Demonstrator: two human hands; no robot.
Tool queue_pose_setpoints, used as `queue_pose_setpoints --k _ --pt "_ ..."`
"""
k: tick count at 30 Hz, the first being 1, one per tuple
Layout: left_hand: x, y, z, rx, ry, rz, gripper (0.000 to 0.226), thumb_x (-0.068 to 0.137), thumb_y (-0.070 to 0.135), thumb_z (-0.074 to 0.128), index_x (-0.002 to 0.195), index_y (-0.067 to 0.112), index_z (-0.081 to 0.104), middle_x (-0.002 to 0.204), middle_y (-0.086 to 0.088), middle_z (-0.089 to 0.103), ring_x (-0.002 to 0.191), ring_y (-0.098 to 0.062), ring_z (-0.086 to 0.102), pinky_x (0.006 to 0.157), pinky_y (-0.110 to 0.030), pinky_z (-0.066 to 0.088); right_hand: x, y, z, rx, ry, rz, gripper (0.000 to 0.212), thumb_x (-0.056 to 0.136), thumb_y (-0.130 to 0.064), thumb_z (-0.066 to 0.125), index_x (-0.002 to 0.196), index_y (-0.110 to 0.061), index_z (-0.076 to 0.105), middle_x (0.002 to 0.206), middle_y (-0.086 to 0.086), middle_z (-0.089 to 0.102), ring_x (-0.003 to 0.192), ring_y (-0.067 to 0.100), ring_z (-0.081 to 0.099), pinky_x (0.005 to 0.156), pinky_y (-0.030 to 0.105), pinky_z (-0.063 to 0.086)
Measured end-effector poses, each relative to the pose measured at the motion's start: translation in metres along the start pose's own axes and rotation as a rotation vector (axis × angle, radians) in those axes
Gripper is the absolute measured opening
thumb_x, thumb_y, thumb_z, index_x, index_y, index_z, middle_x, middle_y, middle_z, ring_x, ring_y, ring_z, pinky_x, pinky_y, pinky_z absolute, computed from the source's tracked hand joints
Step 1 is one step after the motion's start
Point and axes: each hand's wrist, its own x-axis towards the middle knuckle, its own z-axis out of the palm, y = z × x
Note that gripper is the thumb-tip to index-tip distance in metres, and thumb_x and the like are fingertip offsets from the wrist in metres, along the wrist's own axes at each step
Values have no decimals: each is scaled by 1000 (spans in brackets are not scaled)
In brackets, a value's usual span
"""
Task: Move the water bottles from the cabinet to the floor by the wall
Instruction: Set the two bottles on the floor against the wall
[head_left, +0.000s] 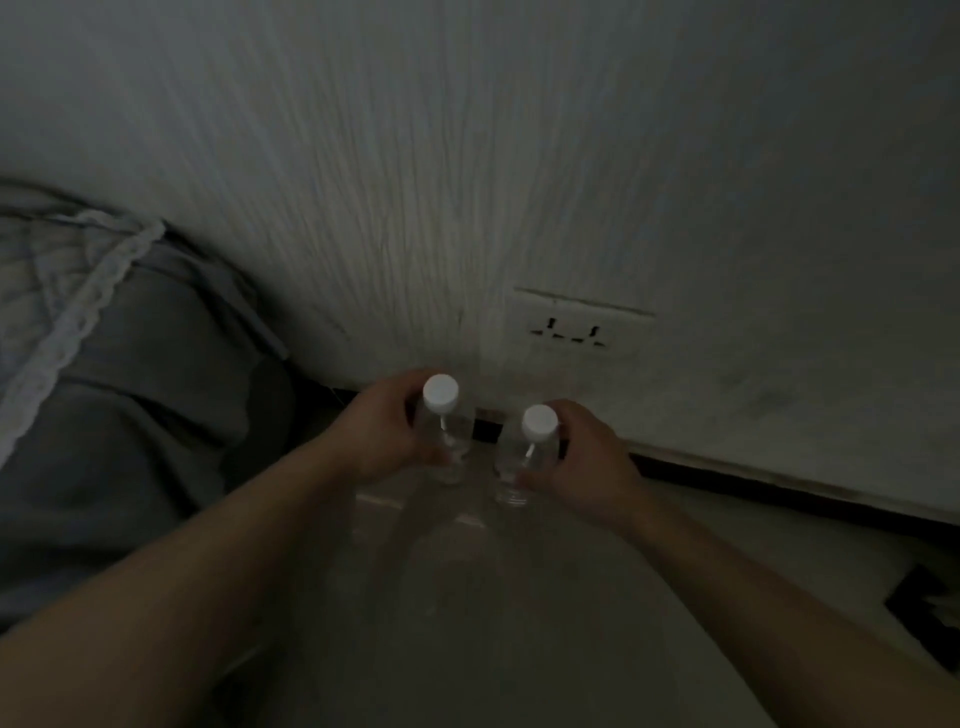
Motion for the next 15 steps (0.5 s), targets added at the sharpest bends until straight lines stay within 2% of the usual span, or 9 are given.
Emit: queue_pose_setpoints --k 3,7,11,15 --pt "7 -14 3 -15 -19 23 62 57 24 93 111 28 64 107 14 69 100 0 65 88 -29 55 7 14 15 2 27 -17 63 64 -34 86 117 -27 52 112 -9 55 96 9 56 76 23 44" --pt "10 -27 10 34 -11 44 59 58 22 92 109 29 64 103 14 69 95 4 64 83 -22 53 15 25 30 14 46 -26 61 66 -36 83 118 -26 51 116 -6 56 101 12 57 83 32 50" --pt "12 -40 12 50 -13 53 57 56 25 93 105 31 63 101 14 69 93 4 64 82 -22 54 26 28 42 -4 29 -53 64 66 -36 85 119 -24 51 118 -4 56 100 11 56 80 26 46" --pt "15 -62 11 54 -7 20 51 61 35 86 106 35 62 102 16 69 95 3 64 86 -31 56 32 32 55 10 23 -74 66 64 -34 86 118 -22 52 116 -4 56 99 9 55 76 22 42"
